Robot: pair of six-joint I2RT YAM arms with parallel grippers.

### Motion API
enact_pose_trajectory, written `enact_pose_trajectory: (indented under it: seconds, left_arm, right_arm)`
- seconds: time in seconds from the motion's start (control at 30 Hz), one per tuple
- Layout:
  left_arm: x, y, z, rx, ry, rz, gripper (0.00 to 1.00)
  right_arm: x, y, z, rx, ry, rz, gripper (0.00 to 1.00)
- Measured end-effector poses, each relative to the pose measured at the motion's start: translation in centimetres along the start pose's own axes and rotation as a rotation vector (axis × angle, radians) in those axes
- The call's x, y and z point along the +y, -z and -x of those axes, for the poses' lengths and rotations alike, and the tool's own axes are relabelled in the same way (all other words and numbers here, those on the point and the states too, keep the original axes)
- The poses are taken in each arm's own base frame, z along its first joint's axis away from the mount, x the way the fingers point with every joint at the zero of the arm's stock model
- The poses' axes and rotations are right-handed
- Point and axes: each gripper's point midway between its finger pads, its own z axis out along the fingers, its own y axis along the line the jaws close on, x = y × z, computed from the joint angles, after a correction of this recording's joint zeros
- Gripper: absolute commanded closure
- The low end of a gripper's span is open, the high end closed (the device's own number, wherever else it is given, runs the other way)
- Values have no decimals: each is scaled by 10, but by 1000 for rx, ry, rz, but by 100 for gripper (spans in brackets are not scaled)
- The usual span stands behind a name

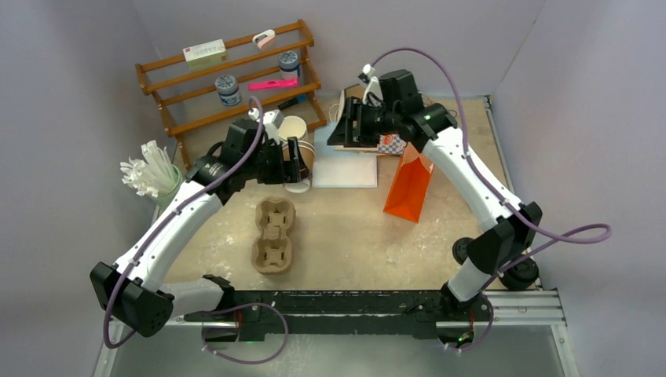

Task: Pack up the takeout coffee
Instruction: Pick up the coffee cup from the corner of the board, then place the coffee cup at the center of the board.

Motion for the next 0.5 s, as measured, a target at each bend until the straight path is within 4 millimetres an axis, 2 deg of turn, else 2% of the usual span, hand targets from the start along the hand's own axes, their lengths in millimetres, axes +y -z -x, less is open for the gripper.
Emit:
enact_pose_trajectory:
  seconds: [0.13,0.23,0.37,0.5]
  left_arm:
    - [2,-7,9,-92,-180,-16,69]
    - [-2,-7,12,-165,-314,-53,69]
    - [-8,4,22,-284,-510,-102,68]
    - [-22,18,35,-398,-714,-165,68]
  right_arm:
    - [-6,21,6,-33,-10,-20,40]
    - [-3,27,2,-22,-22,-25,39]
    - [0,32,-1,2,-53,-40,38]
    - [7,38,5,-12,-86,-46,38]
